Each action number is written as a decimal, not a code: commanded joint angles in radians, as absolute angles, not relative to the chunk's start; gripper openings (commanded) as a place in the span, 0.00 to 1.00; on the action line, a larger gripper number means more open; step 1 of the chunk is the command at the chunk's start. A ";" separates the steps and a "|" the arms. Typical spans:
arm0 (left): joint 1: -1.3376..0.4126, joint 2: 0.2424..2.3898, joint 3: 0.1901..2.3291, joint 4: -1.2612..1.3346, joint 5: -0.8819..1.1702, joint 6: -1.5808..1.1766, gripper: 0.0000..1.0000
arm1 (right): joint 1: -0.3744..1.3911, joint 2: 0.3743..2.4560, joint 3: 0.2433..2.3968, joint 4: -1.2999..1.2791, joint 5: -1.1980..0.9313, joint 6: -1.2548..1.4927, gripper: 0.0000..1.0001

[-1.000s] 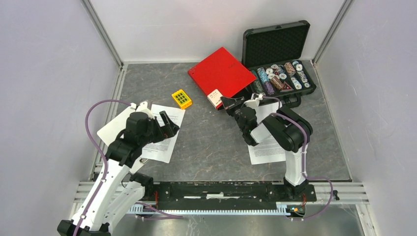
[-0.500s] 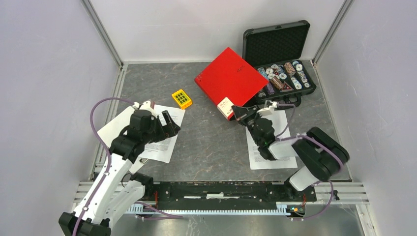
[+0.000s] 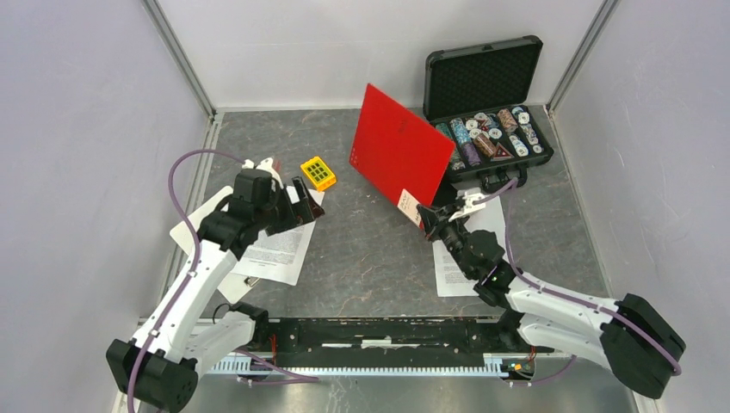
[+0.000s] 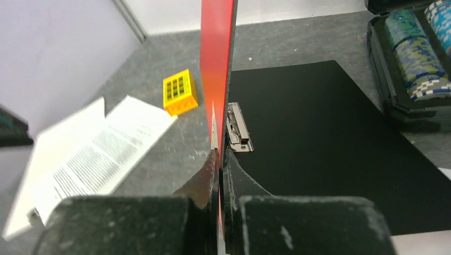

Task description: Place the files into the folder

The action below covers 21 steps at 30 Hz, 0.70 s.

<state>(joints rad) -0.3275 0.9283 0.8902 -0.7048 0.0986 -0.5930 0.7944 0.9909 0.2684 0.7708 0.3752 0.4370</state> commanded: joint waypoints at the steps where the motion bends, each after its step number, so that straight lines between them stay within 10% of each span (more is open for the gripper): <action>1: -0.327 0.965 0.966 -0.674 0.220 -0.619 1.00 | 0.883 0.923 0.277 0.590 0.418 0.110 0.00; 21: -0.307 0.898 1.032 -0.782 0.147 -0.672 1.00 | 1.555 1.203 0.466 0.224 1.000 -0.022 0.00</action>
